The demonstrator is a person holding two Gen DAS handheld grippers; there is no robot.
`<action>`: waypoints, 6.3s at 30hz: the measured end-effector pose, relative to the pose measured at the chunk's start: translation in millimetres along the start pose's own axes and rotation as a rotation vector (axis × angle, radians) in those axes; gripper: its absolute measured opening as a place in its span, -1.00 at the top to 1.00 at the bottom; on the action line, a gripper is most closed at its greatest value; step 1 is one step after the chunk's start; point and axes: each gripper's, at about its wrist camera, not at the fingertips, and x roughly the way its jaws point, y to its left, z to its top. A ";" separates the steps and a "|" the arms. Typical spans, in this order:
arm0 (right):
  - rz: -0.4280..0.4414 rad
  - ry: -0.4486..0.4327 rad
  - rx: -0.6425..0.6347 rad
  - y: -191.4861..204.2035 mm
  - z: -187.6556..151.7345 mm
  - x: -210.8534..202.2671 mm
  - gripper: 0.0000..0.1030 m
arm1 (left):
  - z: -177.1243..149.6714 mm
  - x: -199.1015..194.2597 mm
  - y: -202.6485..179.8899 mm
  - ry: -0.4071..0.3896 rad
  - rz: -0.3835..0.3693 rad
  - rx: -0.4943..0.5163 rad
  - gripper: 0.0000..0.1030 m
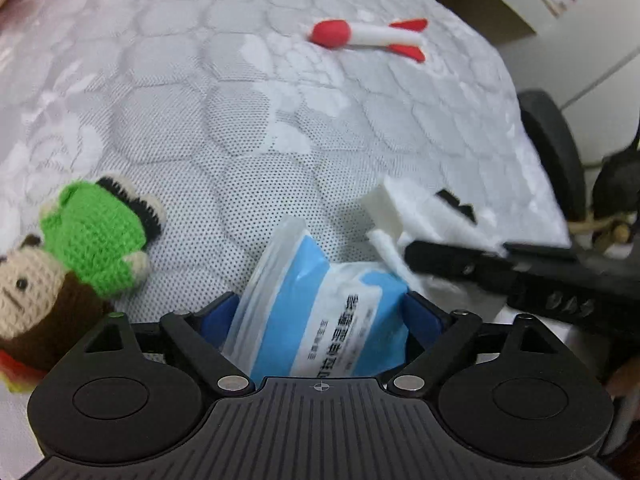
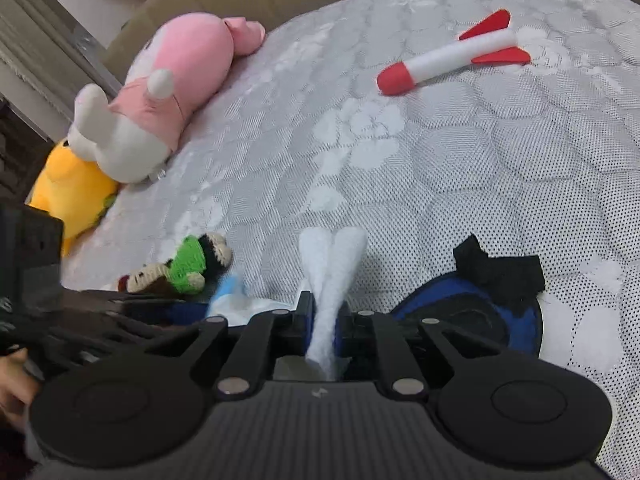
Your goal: Clean container
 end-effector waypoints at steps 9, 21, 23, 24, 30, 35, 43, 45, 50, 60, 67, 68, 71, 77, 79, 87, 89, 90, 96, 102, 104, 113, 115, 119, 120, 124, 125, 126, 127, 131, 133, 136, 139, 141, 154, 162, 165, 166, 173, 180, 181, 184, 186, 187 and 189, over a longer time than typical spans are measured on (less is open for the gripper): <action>-0.026 -0.107 0.057 -13.8 9.3 -18.5 0.78 | -66.2 -9.5 -114.2 -0.263 0.462 0.810 -0.29; 0.119 0.026 0.125 -14.6 5.5 2.0 0.75 | -62.7 -38.8 -94.2 -0.174 0.269 0.628 -0.63; 0.086 0.040 0.116 -14.8 3.5 0.6 0.70 | -48.6 -57.7 -73.3 -0.165 0.150 0.415 -0.84; 0.076 0.044 0.116 -14.7 1.8 -0.6 0.70 | -44.4 -67.2 -58.4 -0.158 0.091 0.295 -0.84; 0.041 0.055 0.071 -4.2 -7.6 -9.2 0.70 | -37.3 -65.6 25.9 -0.007 -0.152 -0.302 -0.90; 0.069 0.079 0.109 -5.0 -12.3 -13.1 0.70 | -41.3 -5.9 30.8 0.214 -0.228 -0.420 -0.90; -0.057 -0.105 0.074 -4.0 -7.5 -45.6 0.72 | -8.6 29.5 -34.2 0.062 0.071 0.102 -0.68; -0.051 -0.170 0.021 2.0 -0.4 -53.2 0.72 | -19.2 26.9 -65.5 -0.005 0.208 0.353 -0.65; 0.125 -0.081 0.003 17.6 1.3 -21.1 0.73 | -31.8 33.3 -81.9 0.020 0.233 0.449 -0.70; -0.084 0.017 0.003 -1.5 -3.7 2.6 0.74 | -40.9 16.1 -69.5 0.047 0.219 0.407 -0.78; -0.152 0.023 -0.021 -4.1 -7.7 3.9 0.73 | -32.7 -16.1 -33.7 0.016 0.069 0.102 -0.85; -0.149 0.020 -0.007 -6.1 -7.4 2.3 0.73 | -29.4 -18.3 -18.0 0.016 0.016 -0.005 -0.91; -0.130 0.005 0.036 -11.2 -5.7 -2.9 0.74 | -19.6 -24.7 29.2 0.016 -0.144 -0.328 -0.91; -0.127 -0.022 0.022 -6.7 -4.1 -5.5 0.74 | -15.5 24.6 41.9 0.186 -0.174 -0.470 -0.92; -0.133 -0.031 0.015 -5.8 -3.1 -6.0 0.73 | -9.2 29.8 27.2 0.155 -0.126 -0.387 -0.91; -0.122 -0.114 0.029 -6.3 0.2 -19.0 0.74 | -13.4 13.0 -65.0 -0.103 0.310 0.435 -0.32; -0.032 -0.172 0.062 -5.8 3.4 -29.1 0.74 | -22.1 19.0 -77.7 -0.074 0.306 0.525 -0.29; 0.060 -0.187 0.091 -6.2 6.5 -32.7 0.74 | -29.3 19.3 -82.8 -0.070 0.315 0.579 -0.29; 0.108 -0.069 0.015 9.2 5.2 -10.4 0.74 | -47.2 36.7 -100.2 -0.038 0.348 0.737 -0.38; 0.040 -0.049 0.120 -11.5 4.5 -15.6 0.75 | -33.7 34.9 -89.7 -0.031 0.301 0.613 -0.55; 0.031 -0.050 0.115 -10.9 2.4 -17.0 0.76 | -31.7 35.9 -87.3 -0.026 0.301 0.597 -0.56; -0.015 -0.070 0.149 -19.9 3.4 -18.3 0.79 | -23.9 31.9 -79.7 -0.031 0.288 0.557 -0.65; -0.065 -0.088 0.126 -19.1 4.1 -20.9 0.79 | -16.3 15.6 -75.3 -0.063 0.280 0.509 -0.72; -0.211 -0.136 0.006 -8.1 3.9 -25.9 0.73 | 6.5 -34.5 -50.7 -0.198 0.333 0.403 -0.84; -0.230 -0.135 -0.014 -6.1 3.7 -25.5 0.73 | 9.6 -44.8 -42.7 -0.222 0.377 0.399 -0.88; -0.170 -0.087 0.012 -9.2 3.9 -19.7 0.73 | 20.2 -51.2 2.6 -0.170 0.517 0.344 -0.90; -0.157 -0.081 0.014 -9.0 3.9 -19.0 0.72 | 21.1 -46.4 15.5 -0.141 0.525 0.311 -0.90; -0.150 -0.075 0.015 -8.8 3.5 -18.5 0.71 | 21.8 -39.5 27.3 -0.105 0.527 0.274 -0.90; -0.158 -0.071 0.008 -7.8 2.8 -17.8 0.71 | 22.7 -30.9 35.4 -0.065 0.518 0.242 -0.90; -0.268 -0.081 -0.068 -0.2 -0.3 -16.7 0.71 | 24.3 -1.1 52.8 0.052 0.475 0.164 -0.90; -0.303 -0.087 -0.098 1.2 -1.6 -16.0 0.71 | 21.6 16.6 45.8 0.103 0.505 0.211 -0.92; -0.287 -0.088 -0.083 -0.3 -2.4 -17.4 0.71 | 14.9 40.2 32.6 0.167 0.558 0.300 -0.92; -0.305 -0.120 -0.086 1.2 -4.1 -22.7 0.71 | 10.7 43.8 14.9 0.162 0.550 0.391 -0.89; -0.300 -0.160 -0.086 3.7 -2.9 -28.8 0.71 | 9.8 44.1 5.1 0.161 0.514 0.419 -0.56; 0.104 -0.044 -0.062 37.9 4.5 13.7 0.77 | 18.6 45.7 -22.2 0.142 0.228 0.222 -0.56; -0.096 -0.035 -0.080 17.8 7.4 -20.4 0.71 | 18.7 50.4 -15.9 0.112 0.196 0.159 -0.59; -0.244 -0.090 -0.116 11.6 6.2 -30.1 0.71 | 20.9 54.0 -18.2 0.106 0.190 0.185 -0.61; -0.242 -0.121 -0.110 12.8 6.7 -36.2 0.71 | 20.6 54.0 -19.4 0.108 0.190 0.192 -0.61; 0.093 -0.169 -0.078 63.8 26.6 -33.5 0.71 | 13.5 62.4 -24.7 0.168 0.194 0.222 -0.75; 0.045 -0.033 -0.072 59.9 15.7 26.8 0.72 | 21.2 68.5 -11.2 0.163 0.207 0.176 -0.76; 0.030 -0.028 -0.083 57.1 14.1 20.9 0.73 | 23.3 69.7 -8.7 0.159 0.205 0.168 -0.76; -0.037 0.033 -0.092 42.8 10.9 8.4 0.81 | 28.3 75.1 -8.2 0.151 0.209 0.193 -0.76; -0.049 0.080 -0.079 27.2 6.3 1.9 0.82 | 29.3 77.2 -9.6 0.148 0.205 0.217 -0.76; -0.060 0.090 -0.077 20.4 3.6 -1.7 0.84 | 29.9 77.5 -10.2 0.147 0.202 0.222 -0.77; -0.076 0.098 -0.075 11.5 -1.3 -10.4 0.85 | 29.6 76.1 -10.6 0.143 0.196 0.223 -0.79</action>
